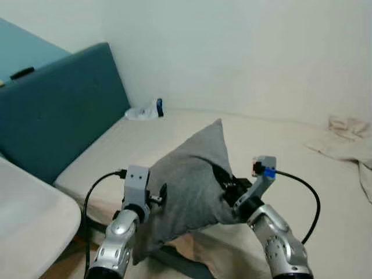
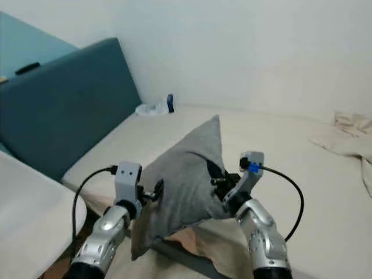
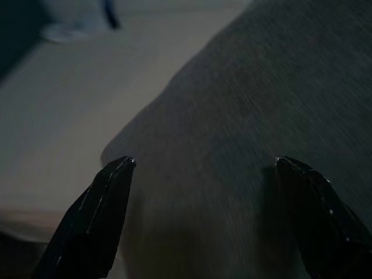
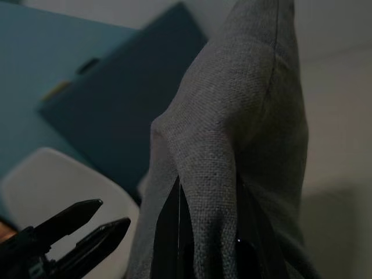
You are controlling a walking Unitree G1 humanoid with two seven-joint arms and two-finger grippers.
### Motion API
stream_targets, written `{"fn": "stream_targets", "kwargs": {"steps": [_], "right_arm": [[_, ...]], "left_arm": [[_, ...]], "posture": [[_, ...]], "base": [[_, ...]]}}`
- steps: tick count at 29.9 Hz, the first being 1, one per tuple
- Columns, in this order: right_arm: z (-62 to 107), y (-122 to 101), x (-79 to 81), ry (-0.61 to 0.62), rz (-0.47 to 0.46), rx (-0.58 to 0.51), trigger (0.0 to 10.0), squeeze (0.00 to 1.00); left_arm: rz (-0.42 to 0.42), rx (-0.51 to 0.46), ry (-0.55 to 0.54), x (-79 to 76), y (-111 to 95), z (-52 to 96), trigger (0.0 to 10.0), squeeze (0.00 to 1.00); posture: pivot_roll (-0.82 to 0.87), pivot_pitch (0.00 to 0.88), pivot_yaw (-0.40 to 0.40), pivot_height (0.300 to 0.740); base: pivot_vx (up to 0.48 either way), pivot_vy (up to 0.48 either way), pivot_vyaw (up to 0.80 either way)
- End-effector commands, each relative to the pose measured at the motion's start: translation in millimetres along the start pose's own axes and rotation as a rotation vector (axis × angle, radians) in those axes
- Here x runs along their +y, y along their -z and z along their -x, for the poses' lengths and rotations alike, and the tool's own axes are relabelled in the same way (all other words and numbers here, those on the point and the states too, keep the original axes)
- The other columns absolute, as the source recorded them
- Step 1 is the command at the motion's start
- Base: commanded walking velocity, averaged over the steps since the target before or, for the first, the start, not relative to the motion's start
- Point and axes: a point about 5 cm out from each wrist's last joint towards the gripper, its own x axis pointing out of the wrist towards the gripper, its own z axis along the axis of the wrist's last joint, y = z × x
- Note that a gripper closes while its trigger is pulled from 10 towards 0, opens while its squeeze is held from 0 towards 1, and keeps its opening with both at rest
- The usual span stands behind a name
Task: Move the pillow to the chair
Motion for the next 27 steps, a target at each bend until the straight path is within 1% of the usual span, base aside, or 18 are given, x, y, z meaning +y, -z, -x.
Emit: {"fn": "stream_targets", "kwargs": {"steps": [1, 5, 6, 8, 11, 12, 14, 15, 18, 21, 23, 27], "right_arm": [[-4.8, -12.1, 7.3, -0.027, 0.003, -0.061, 10.0, 0.00], [-3.5, -10.9, 7.5, -0.023, -0.006, -0.060, 10.0, 0.00], [-3.0, -10.2, 7.7, -0.022, -0.009, -0.059, 10.0, 0.00], [-2.4, -9.2, 8.2, -0.022, -0.012, -0.058, 10.0, 0.00], [-1.9, -8.1, 9.5, -0.023, -0.018, -0.057, 10.0, 0.00], [-2.0, -7.9, 9.7, -0.023, -0.019, -0.057, 10.0, 0.00], [-2.0, -7.9, 9.7, -0.023, -0.019, -0.057, 10.0, 0.00], [-2.0, -7.9, 9.6, -0.023, -0.019, -0.057, 10.0, 0.00], [-1.9, -8.5, 9.8, -0.030, 0.004, -0.058, 10.0, 0.00], [-1.2, -7.9, 11.2, -0.048, 0.017, -0.049, 10.0, 0.00], [-1.1, -6.4, 13.4, -0.066, 0.038, -0.037, 10.0, 0.00], [-1.0, -5.0, 14.7, -0.077, 0.048, -0.031, 10.0, 0.00]], "left_arm": [[0.020, 0.015, -0.038, 6.0, 2.3, 1.0, 10.0, 0.00], [0.047, 0.028, -0.053, 6.3, 1.4, -2.0, 10.0, 0.00], [0.058, 0.012, -0.045, 5.4, -0.5, -2.1, 10.0, 0.00], [0.058, 0.000, -0.035, 4.6, -2.2, -1.7, 10.0, 0.00], [0.033, 0.003, -0.027, 4.9, -2.3, -0.8, 10.0, 0.00], [0.051, -0.010, -0.031, 5.5, -3.5, -0.5, 10.0, 0.00], [0.051, -0.010, -0.031, 5.5, -3.5, -0.5, 10.0, 0.00], [0.066, -0.021, -0.035, 5.8, -4.6, -0.3, 10.0, 0.00], [0.062, -0.005, -0.046, 6.1, -3.7, -1.1, 10.0, 0.00], [0.053, 0.007, -0.055, 6.8, -2.4, -1.5, 10.0, 0.00], [0.055, 0.009, -0.056, 6.8, -1.5, -1.4, 10.0, 0.00], [0.053, 0.013, -0.056, 6.5, -0.7, -1.2, 10.0, 0.00]], "posture": [[-0.12, 0.028, 0.077, 0.740], [-0.12, 0.032, 0.078, 0.740], [-0.12, 0.032, 0.078, 0.740], [-0.12, 0.034, 0.077, 0.740], [-0.12, 0.036, 0.079, 0.740], [-0.12, 0.036, 0.080, 0.740], [-0.12, 0.036, 0.080, 0.740], [-0.12, 0.036, 0.080, 0.740], [-0.12, 0.035, 0.080, 0.740], [-0.12, 0.035, 0.079, 0.740], [-0.12, 0.034, 0.078, 0.740], [-0.12, 0.034, 0.077, 0.740]], "base": [[0.000, 0.000, 0.00], [0.000, 0.000, 0.00], [0.000, 0.000, 0.00], [0.000, 0.000, 0.00], [0.000, 0.000, 0.00], [0.368, 0.000, 0.00], [0.368, 0.000, 0.00], [0.368, 0.000, 0.00], [0.000, 0.000, 0.00], [0.000, 0.000, 0.51], [0.000, 0.000, 0.79], [0.000, 0.000, 0.79]]}}
